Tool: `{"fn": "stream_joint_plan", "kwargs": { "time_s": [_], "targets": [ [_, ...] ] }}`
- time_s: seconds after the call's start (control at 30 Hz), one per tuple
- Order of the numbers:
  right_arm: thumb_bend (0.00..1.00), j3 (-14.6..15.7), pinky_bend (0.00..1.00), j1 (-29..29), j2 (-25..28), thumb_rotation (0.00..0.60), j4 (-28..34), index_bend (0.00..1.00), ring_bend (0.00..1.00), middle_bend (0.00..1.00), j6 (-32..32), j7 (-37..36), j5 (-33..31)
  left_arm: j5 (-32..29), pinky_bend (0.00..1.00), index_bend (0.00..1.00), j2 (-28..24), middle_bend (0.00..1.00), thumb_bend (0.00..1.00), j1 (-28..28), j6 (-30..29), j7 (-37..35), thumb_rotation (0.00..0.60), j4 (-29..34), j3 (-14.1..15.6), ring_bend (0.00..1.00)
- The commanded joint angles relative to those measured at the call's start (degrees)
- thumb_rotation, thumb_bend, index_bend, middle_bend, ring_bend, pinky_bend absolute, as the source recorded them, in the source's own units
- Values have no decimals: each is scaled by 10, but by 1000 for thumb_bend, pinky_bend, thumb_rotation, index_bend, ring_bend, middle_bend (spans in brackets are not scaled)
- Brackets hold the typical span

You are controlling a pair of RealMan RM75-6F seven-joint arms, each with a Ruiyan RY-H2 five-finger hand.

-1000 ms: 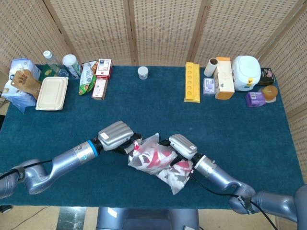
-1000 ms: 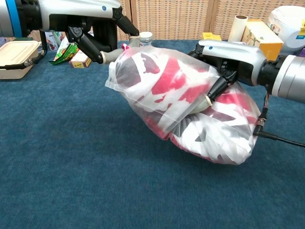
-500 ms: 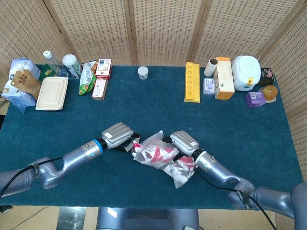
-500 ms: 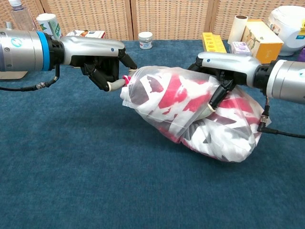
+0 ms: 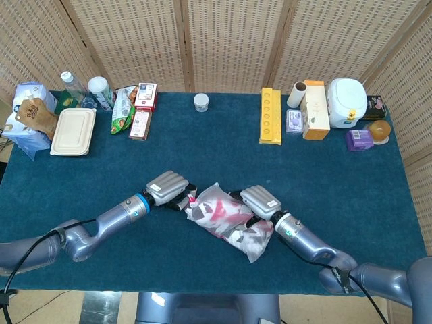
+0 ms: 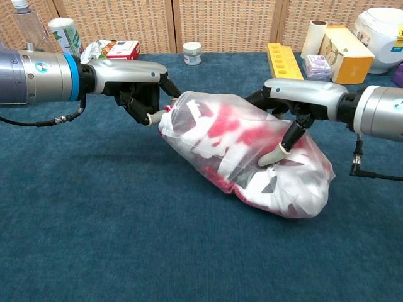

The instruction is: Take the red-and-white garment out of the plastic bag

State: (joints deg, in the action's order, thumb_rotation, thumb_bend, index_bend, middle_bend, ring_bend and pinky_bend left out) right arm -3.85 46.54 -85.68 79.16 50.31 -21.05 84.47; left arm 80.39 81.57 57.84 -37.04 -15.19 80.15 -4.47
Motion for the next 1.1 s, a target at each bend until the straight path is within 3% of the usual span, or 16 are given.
{"fn": "stream_joint_plan", "kwargs": {
  "time_s": [0.03, 0.33, 0.5, 0.63, 0.8, 0.97, 1.1],
  "targets": [
    [159, -2, 299, -5, 5, 600, 0, 194, 318, 276, 10, -5, 5, -1, 1000, 617, -2, 1000, 559, -1, -1, 1, 593, 2, -1, 1000],
    [158, 1, 258, -28, 35, 600, 8, 180, 287, 258, 62, -11, 31, -11, 1000, 616, -6, 1000, 558, 1, 5, 9, 593, 3, -8, 1000],
    [138, 11, 288, -45, 50, 600, 6, 197, 332, 294, 124, 1, 82, -19, 1000, 616, -10, 1000, 558, 4, 12, 14, 591, 6, -12, 1000],
    [74, 27, 471, -61, 51, 600, -19, 251, 514, 393, 201, 38, 149, -27, 1000, 616, -18, 1000, 559, 6, 18, 22, 591, 13, -15, 1000],
    [39, 36, 829, -65, 42, 600, -65, 317, 823, 592, 270, 67, 214, -38, 1000, 616, -23, 1000, 559, 6, 23, 30, 594, 20, -17, 1000],
    [39, 51, 983, -65, 42, 600, -95, 356, 984, 738, 312, 86, 264, -50, 1000, 616, -26, 1000, 558, 6, 29, 40, 587, 25, -18, 1000],
    [39, 78, 1000, -60, 33, 600, -121, 378, 1000, 843, 321, 125, 314, -57, 1000, 617, -28, 1000, 558, 7, 33, 45, 593, 28, -20, 1000]
  ]
}}
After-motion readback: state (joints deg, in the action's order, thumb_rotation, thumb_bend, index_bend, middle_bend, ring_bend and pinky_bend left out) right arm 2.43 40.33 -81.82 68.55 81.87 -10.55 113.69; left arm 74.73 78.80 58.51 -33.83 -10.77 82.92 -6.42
